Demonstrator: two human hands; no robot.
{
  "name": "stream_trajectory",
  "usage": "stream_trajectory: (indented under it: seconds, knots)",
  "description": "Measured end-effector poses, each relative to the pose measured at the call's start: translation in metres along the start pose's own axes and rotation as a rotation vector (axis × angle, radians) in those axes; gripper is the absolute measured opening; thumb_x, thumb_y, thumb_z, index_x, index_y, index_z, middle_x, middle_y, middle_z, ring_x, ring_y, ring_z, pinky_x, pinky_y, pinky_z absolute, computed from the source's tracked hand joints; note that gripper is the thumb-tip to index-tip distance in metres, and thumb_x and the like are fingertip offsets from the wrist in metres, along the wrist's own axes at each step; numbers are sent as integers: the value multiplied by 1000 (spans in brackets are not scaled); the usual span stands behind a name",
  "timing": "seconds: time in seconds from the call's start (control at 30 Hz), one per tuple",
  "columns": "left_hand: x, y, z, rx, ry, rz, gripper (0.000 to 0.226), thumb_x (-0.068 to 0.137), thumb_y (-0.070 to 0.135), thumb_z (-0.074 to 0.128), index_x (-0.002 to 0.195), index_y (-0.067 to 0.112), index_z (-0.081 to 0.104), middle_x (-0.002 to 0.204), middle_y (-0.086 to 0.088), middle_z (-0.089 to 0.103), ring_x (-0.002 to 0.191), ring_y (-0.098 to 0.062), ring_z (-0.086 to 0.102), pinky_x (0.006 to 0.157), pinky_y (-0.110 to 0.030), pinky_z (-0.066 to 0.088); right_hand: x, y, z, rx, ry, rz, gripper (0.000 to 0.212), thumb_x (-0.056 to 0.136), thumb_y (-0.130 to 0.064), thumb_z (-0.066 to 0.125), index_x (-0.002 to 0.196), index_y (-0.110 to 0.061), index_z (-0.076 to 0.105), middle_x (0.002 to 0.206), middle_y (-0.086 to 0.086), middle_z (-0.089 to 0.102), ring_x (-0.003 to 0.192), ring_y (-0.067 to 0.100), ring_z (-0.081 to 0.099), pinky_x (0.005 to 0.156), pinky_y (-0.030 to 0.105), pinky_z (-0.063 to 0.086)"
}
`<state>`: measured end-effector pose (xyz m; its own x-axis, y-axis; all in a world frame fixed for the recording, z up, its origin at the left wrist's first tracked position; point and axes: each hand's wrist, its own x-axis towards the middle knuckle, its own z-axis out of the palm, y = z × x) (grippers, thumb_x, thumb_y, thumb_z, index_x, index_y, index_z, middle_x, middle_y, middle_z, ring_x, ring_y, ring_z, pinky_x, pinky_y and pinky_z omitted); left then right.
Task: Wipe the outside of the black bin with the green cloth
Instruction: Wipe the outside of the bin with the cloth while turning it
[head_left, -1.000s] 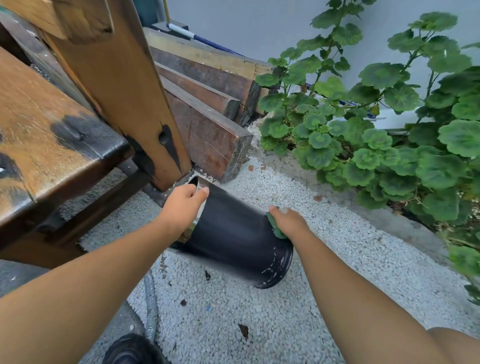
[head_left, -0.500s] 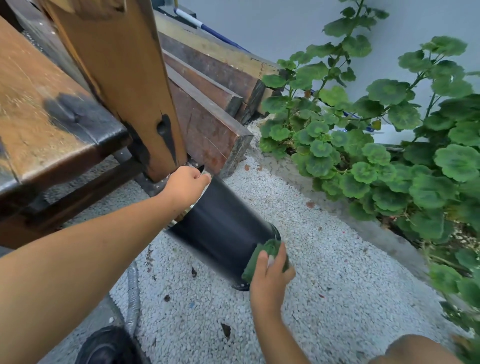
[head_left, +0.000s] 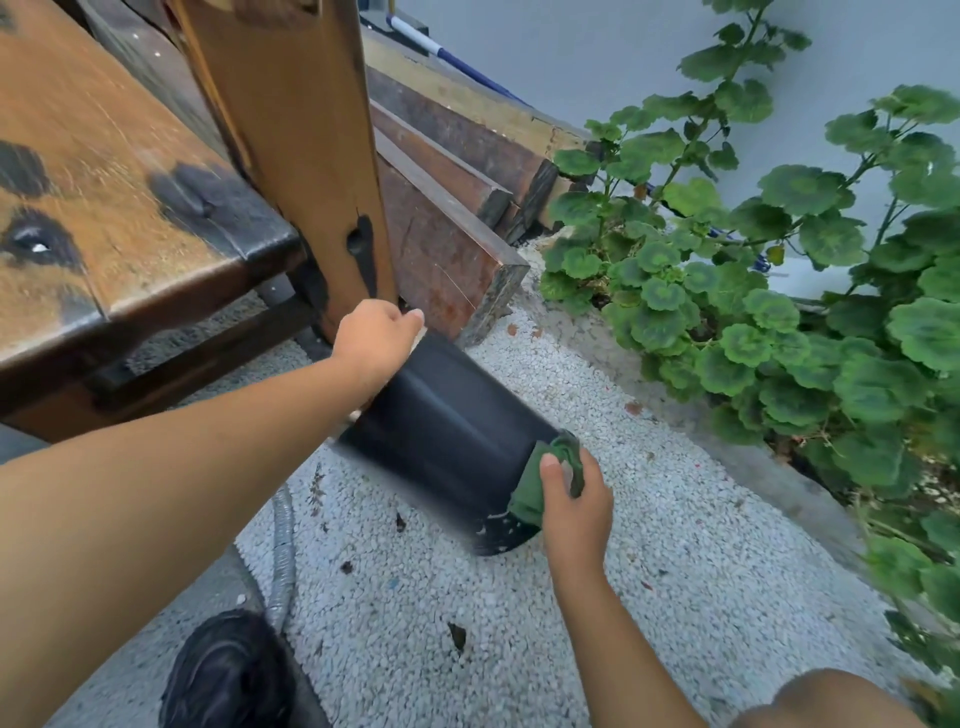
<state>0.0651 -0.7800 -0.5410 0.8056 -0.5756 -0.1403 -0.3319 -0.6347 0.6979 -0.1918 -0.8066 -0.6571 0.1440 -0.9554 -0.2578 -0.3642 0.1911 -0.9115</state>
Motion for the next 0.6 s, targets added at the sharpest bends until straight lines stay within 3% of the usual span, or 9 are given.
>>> stream_trajectory:
  seconds: [0.07,0.13,0.2,0.4,0.5,0.6]
  knots:
    - [0,11,-3,46,-20,80,43,94,34,54,60,12,41,58,-5,43,57,-21,42,55,-32,34,23,-9,-8,-34,-38,24,32,91,-49,61,114,-28,67,102,-5,70,91,14,69,74,30,56]
    - [-1,13,-2,90,-20,159,43,94,34,55,61,10,42,59,-9,44,58,-23,44,56,-31,35,48,-14,-14,-96,-113,85,26,92,-47,60,104,-25,68,97,-3,71,87,17,69,74,36,57]
    - [-6,5,4,93,-59,193,45,95,37,56,63,11,37,61,-11,39,58,-24,39,55,-32,31,66,-9,-13,-167,-153,129,30,94,-46,59,108,-21,67,101,2,70,89,21,68,79,40,57]
    - [-14,-17,15,139,-129,274,54,95,51,52,66,14,27,62,-4,33,58,-21,34,54,-36,22,96,-2,7,-223,-133,120,31,95,-49,56,112,-24,63,107,6,67,84,18,64,59,28,44]
    - [-16,-26,19,152,-155,299,49,94,50,52,66,16,30,64,-2,40,57,-18,37,54,-36,26,115,-5,13,-219,-121,156,29,95,-47,58,112,-23,61,112,8,65,85,19,62,64,30,43]
    - [-11,-29,25,42,-154,218,50,95,45,52,70,3,40,67,-10,43,61,-20,41,58,-35,30,118,-5,22,-263,-98,126,39,96,-49,54,127,-25,58,125,11,53,88,24,59,71,31,45]
